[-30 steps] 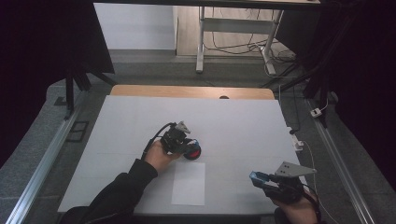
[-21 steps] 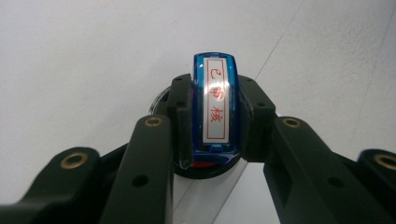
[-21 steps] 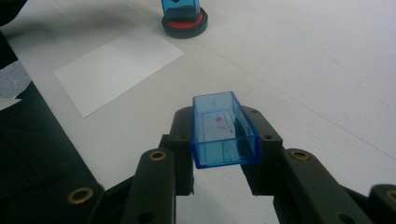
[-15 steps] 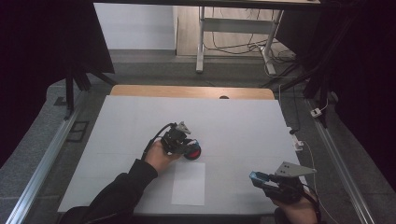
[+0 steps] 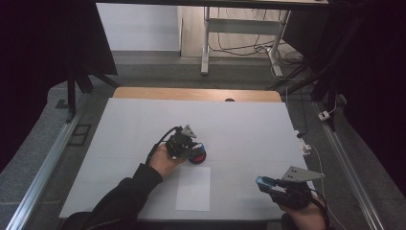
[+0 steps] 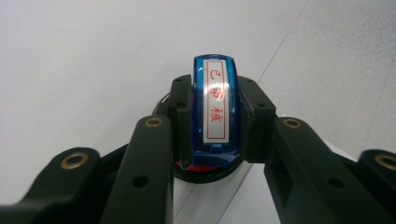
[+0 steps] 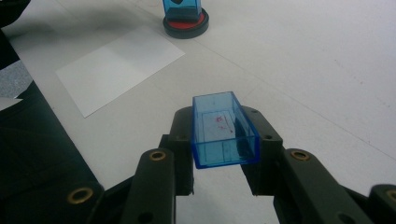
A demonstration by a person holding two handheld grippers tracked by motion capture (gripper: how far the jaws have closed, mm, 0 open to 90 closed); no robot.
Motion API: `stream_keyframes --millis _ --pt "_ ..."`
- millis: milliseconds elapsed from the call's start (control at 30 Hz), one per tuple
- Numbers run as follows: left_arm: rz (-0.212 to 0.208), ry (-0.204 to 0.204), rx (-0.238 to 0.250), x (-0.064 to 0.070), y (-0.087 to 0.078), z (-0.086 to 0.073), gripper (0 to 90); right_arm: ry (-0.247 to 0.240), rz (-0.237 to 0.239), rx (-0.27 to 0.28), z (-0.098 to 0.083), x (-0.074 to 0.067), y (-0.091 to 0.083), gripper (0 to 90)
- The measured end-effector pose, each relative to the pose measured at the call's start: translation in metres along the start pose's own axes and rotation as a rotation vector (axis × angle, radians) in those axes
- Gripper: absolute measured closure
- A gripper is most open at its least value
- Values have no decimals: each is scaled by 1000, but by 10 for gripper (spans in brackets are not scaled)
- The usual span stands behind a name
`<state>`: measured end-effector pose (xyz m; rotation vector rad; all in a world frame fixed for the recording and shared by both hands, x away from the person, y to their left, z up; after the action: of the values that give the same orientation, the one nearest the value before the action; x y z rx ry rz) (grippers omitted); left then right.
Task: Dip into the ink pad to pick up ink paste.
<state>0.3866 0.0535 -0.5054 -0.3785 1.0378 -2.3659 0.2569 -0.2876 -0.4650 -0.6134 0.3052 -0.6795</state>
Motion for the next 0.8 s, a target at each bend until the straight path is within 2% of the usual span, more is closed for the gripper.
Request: stream_keyframes --millis 233,367,800 --pt "-16 -2 31 1 -9 4 701 3 -1 3 0 0 0 678" --pt "-55 -2 59 1 -17 5 701 3 -1 4 0 0 0 678" --pt "-82 26 95 8 -38 4 700 4 -2 4 0 0 0 678"
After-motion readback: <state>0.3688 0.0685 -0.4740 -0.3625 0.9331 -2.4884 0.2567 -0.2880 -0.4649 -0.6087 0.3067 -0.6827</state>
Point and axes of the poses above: each handheld gripper's, and its own axes: y roughly forward along the jaws, z roughly out of its top, x roughly to its right, the point moved 2 cm from there along y, roughly forward along the jaws, and after that the axes turned 2 degrees about y, right-handed, at the moved point
